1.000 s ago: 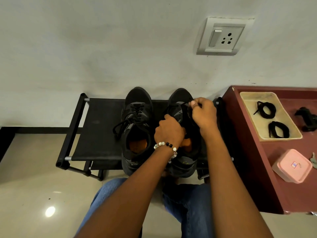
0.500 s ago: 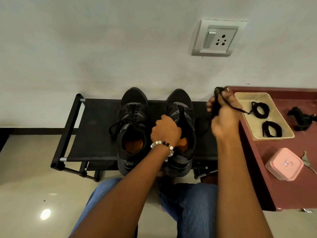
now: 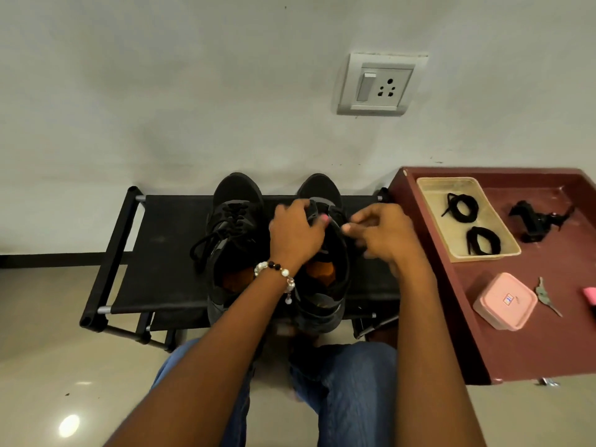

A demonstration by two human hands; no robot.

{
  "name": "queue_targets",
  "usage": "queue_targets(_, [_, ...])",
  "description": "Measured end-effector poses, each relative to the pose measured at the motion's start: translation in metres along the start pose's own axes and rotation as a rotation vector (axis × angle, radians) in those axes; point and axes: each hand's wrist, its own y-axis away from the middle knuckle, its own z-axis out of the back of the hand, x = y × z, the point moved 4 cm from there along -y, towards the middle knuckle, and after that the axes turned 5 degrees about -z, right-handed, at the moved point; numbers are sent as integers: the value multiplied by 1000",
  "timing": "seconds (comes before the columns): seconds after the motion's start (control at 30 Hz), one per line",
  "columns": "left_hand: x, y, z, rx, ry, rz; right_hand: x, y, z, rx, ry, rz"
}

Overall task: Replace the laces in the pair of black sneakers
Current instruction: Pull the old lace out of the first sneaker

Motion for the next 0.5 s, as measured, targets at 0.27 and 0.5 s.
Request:
queue_targets(0.27, [-11,-35,-8,67,-114,-327,-12,15,-39,35,393,-32])
queue_targets(0.5, [-10,-44,-14,8,-178,-360,-15,10,-51,-24,301,-72])
